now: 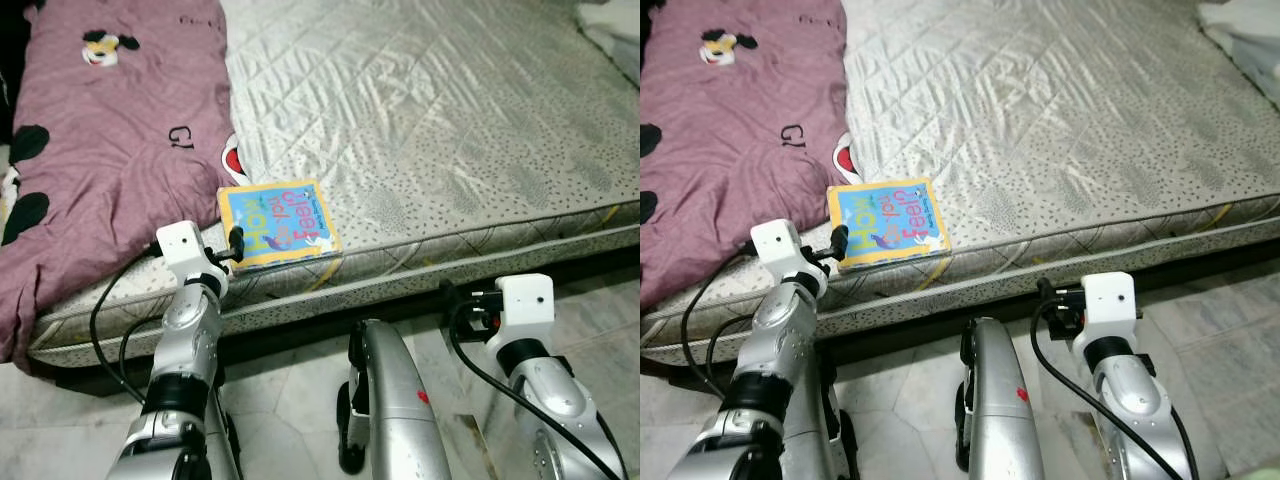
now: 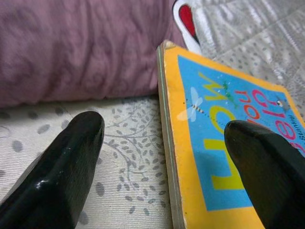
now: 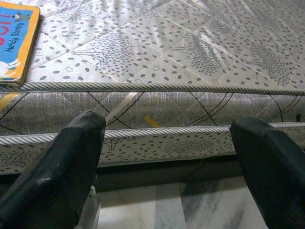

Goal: Clean up the room

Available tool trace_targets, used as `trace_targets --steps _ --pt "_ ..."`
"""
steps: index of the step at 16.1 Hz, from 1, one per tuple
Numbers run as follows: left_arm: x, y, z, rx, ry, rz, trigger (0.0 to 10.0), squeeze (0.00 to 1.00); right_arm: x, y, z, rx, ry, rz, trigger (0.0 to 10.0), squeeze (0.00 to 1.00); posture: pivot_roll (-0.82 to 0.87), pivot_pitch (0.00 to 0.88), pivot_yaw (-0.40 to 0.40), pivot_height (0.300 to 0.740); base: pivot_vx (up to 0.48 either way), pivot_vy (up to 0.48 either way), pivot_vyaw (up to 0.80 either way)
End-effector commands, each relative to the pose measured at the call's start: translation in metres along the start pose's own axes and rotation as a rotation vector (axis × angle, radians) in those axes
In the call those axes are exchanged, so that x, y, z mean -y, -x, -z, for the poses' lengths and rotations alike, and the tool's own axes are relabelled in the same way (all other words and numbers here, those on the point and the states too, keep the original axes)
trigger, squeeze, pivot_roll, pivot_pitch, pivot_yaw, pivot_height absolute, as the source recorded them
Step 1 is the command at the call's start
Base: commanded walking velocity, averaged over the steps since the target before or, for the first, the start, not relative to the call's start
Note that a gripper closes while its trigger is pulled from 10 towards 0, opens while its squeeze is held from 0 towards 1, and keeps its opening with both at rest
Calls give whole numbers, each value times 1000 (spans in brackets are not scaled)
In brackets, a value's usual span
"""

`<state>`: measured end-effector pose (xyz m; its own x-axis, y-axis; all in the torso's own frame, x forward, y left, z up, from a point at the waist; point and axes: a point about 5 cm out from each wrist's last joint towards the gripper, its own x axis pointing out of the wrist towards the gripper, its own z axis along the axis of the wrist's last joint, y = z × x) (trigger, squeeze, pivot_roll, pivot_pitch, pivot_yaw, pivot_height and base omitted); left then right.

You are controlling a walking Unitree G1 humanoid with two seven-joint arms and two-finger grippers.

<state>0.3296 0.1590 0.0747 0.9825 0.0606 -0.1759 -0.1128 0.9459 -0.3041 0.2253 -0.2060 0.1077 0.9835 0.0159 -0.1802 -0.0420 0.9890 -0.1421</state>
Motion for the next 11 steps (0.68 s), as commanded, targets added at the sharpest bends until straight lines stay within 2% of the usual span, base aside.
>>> trace_targets --steps 1,4,5,8,11 --pt "-2 -1 9 -42 33 -4 10000 0 5 7 -2 -7 9 8 10000 0 -188 249 -67 529 0 0 0" --pt "1 -2 26 -137 80 0 10000 0 10 17 -7 -12 23 15 10000 0 -214 264 -68 529 0 0 0" --pt "3 -3 28 -144 75 14 10000 0 11 18 -8 -13 22 17 10000 0 -219 268 -69 529 0 0 0" --pt "8 -8 28 -164 85 41 10000 0 5 19 -12 0 5 -3 10000 0 -221 269 -71 489 0 0 0" --pt "15 -9 30 -171 109 67 10000 0 4 18 -12 -10 7 -3 10000 0 -222 267 -71 484 0 0 0"
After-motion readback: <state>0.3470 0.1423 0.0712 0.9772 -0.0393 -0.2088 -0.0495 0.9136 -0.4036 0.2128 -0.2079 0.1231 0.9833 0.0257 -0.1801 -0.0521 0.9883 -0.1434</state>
